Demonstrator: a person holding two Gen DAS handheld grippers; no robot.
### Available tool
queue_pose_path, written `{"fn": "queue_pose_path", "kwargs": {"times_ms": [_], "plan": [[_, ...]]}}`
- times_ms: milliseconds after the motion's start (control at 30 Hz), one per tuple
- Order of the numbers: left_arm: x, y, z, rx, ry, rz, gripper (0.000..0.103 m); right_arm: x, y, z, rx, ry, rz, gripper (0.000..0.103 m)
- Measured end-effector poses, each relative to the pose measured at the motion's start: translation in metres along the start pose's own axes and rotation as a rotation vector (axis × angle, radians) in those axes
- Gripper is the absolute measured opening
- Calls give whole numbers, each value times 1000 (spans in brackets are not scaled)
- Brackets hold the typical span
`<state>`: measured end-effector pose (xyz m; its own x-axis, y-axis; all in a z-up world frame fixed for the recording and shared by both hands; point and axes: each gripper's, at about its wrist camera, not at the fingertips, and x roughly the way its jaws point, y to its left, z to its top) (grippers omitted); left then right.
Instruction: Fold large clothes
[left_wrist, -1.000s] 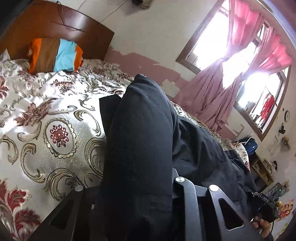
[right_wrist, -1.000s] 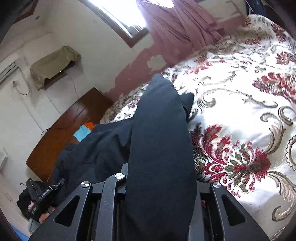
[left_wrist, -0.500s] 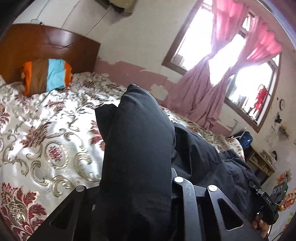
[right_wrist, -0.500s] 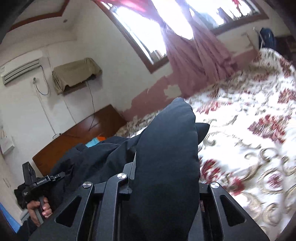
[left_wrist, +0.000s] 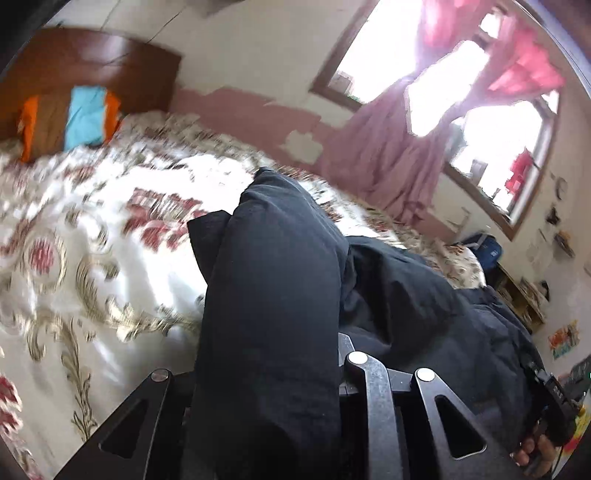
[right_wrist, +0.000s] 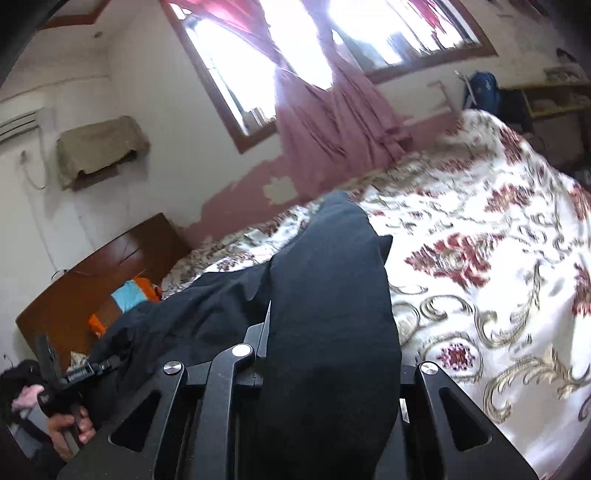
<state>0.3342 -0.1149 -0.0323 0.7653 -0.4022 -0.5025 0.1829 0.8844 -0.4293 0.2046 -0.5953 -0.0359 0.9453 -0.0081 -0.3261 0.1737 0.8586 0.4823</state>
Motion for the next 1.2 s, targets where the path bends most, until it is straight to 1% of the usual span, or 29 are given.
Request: {"fn": "queue_pose_path", "kwargs": {"times_ms": [67, 133, 167, 200, 233, 267, 300, 333, 400, 433, 467, 500, 533, 600, 700, 767, 833, 933, 1033, 1200], "plan": [[1, 10, -3, -33, 12, 1, 25, 6, -4, -1, 21, 14, -34, 27], [0, 16, -5, -37, 25, 17, 31, 13, -8, -3, 51, 34, -76, 34], [0, 17, -6, -38, 36, 30, 34, 15, -11, -7, 64, 41, -102, 45], [0, 19, -6, -46, 50, 42, 41, 15, -15, -8, 79, 43, -139, 59], [0, 21, -6, -62, 65, 53, 45, 15, -19, -10, 88, 40, -166, 67], [1, 24, -6, -80, 73, 57, 56, 13, -22, -10, 94, 29, -203, 84], [-1, 27, -6, -100, 75, 55, 71, 11, -23, -10, 94, 13, -238, 94], [-3, 31, -7, -121, 72, 51, 78, 5, -24, -9, 86, -23, -284, 95], [-10, 35, -10, -160, 54, 47, 81, -4, -21, -8, 65, -66, -320, 97], [-11, 36, -11, -164, 56, 49, 82, -9, -19, -8, 52, -80, -326, 99], [-13, 33, -12, -162, 68, 65, 88, -13, -16, -8, 43, -86, -325, 101], [-16, 31, -14, -159, 69, 92, 99, -16, -13, -9, 34, -91, -322, 101], [-20, 28, -15, -154, 57, 114, 101, -19, -8, -12, 19, -97, -313, 101], [-31, 18, -18, -110, 18, 134, 102, -23, 1, -18, -8, -99, -297, 101], [-40, 5, -21, -48, 10, 185, 102, -31, 18, -25, -64, -113, -273, 101], [-49, 0, -22, -22, 7, 193, 102, -39, 31, -30, -107, -136, -256, 101], [-63, -9, -25, 8, -19, 194, 102, -48, 44, -36, -147, -161, -242, 101], [-79, -19, -29, 46, -55, 214, 102, -63, 62, -47, -203, -191, -206, 101], [-99, -37, -35, 110, -103, 205, 102, -76, 75, -56, -237, -207, -182, 101], [-140, -76, -51, 258, -209, 179, 103, -97, 93, -70, -300, -216, -148, 101]]}}
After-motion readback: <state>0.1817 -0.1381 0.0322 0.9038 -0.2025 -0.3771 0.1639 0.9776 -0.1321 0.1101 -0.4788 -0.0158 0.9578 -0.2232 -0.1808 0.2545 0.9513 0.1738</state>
